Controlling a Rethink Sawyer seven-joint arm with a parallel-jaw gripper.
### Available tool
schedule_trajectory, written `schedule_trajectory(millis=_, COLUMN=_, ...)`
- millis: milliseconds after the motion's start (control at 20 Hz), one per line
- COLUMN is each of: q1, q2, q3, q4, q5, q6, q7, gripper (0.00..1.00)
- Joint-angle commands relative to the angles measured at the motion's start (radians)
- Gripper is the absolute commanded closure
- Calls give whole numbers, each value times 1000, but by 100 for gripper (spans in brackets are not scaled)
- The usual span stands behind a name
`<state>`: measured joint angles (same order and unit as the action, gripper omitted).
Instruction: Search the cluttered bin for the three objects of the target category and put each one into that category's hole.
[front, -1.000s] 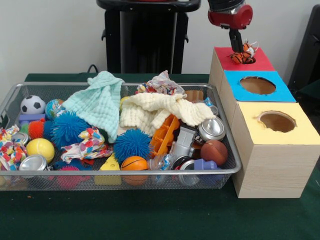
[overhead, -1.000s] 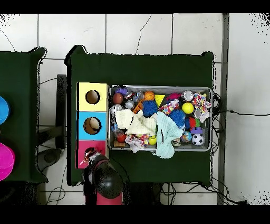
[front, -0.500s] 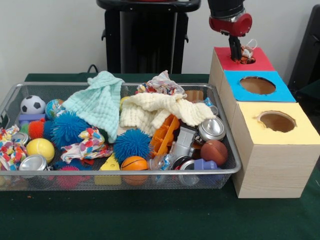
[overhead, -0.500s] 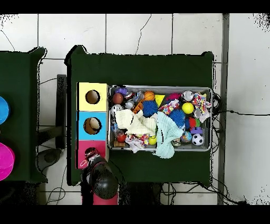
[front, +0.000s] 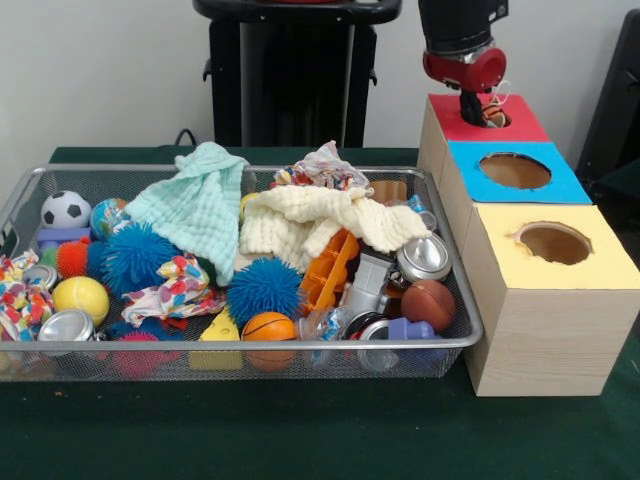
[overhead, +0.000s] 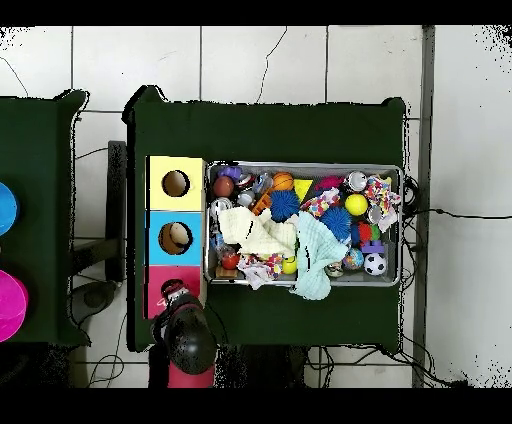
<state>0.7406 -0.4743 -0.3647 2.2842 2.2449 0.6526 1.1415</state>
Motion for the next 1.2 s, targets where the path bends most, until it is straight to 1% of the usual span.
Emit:
schedule_trajectory(millis=50, q1=-29, q2=15, q3=30, q4=-68, q5=-37, q6=1, q7=60, gripper=100)
schedule_trajectory(millis=100, q1=-46, q2=-12, q3=17, q4=-61, q5=-86, q6=-10, q7=77, gripper=100)
schedule_trajectory(millis=150, q1=-74, q2=-48, q3=5, q4=-52, q5=-164, q6=-20, q7=104, gripper=100)
schedule_trajectory(millis=250, q1=-118, q2=-89, q3=-26, q4=-55, q5=-285, q6=-37, q7=133, gripper=100)
schedule_trajectory(millis=300, q1=-135, q2=-105, q3=-38, q4=-58, q5=-322, q6=-37, q7=142, gripper=100)
schedule_trajectory(millis=400, q1=-152, q2=-119, q3=-55, q4=-65, q5=-360, q6=-41, q7=141, gripper=100)
schedule_trajectory(millis=450, q1=-160, q2=-136, q3=-64, q4=-65, q5=-393, q6=-46, q7=158, gripper=100)
schedule_trajectory(millis=600, q1=-185, q2=-168, q3=-78, q4=-64, q5=-459, q6=-52, q7=179, gripper=100)
schedule_trajectory(millis=650, q1=-187, q2=-167, q3=-79, q4=-69, q5=-447, q6=-64, q7=158, gripper=100)
schedule_trajectory(millis=700, q1=-195, q2=-171, q3=-79, q4=-71, q5=-453, q6=-69, q7=149, gripper=100)
schedule_trajectory(millis=750, q1=-204, q2=-185, q3=-82, q4=-72, q5=-475, q6=-68, q7=160, gripper=100)
schedule_trajectory(millis=850, q1=-216, q2=-192, q3=-74, q4=-72, q5=-480, q6=-68, q7=162, gripper=100)
schedule_trajectory(millis=1000, q1=-250, q2=-219, q3=-82, q4=-70, q5=-570, q6=-58, q7=215, gripper=100)
schedule_trajectory(millis=1100, q1=-264, q2=-223, q3=-79, q4=-68, q5=-582, q6=-61, q7=209, gripper=100)
schedule_trajectory(millis=1200, q1=-296, q2=-221, q3=-78, q4=-75, q5=-601, q6=-66, q7=189, gripper=100)
